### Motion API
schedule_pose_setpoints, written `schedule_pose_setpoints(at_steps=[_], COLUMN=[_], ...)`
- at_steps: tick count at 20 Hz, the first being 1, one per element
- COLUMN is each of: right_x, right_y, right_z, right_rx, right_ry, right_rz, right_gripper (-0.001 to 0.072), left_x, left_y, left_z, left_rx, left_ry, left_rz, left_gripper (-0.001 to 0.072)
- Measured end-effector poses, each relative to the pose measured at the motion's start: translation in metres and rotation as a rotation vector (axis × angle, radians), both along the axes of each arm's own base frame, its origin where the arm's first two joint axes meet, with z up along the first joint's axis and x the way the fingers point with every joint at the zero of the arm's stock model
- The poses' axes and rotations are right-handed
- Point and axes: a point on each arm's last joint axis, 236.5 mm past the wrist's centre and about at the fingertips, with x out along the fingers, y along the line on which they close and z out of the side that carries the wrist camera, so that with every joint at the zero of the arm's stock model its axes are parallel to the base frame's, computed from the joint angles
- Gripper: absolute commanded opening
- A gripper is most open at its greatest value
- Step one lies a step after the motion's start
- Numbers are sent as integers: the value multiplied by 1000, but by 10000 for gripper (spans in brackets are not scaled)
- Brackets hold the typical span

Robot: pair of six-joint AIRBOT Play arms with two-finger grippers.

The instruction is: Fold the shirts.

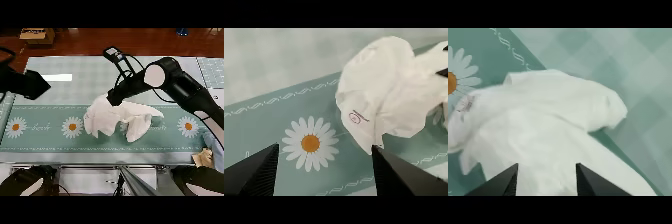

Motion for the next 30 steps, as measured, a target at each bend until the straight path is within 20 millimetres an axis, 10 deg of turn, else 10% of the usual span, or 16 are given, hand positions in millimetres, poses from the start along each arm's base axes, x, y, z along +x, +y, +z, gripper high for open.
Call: schedule_pose_setpoints(at_steps=[3,8,14,20,30], right_x=[19,53,35,1,-7], right_y=[-48,-194,-344,-362,-341], right_z=[20,51,19,-37,-50], right_rx=[-40,-144,-113,164,325], right_ry=[-45,-88,94,298,360], right_rz=[-87,-384,-728,-846,-828], right_gripper=[498,498,554,552,544], left_x=[0,-11,-42,-57,-47], left_y=[0,-6,-5,10,-41], left_z=[-46,-139,-217,-245,-275], left_rx=[41,58,-118,-431,-687], left_ry=[85,236,433,499,476], left_rz=[-15,-41,4,66,-57], left_gripper=[691,690,691,691,687])
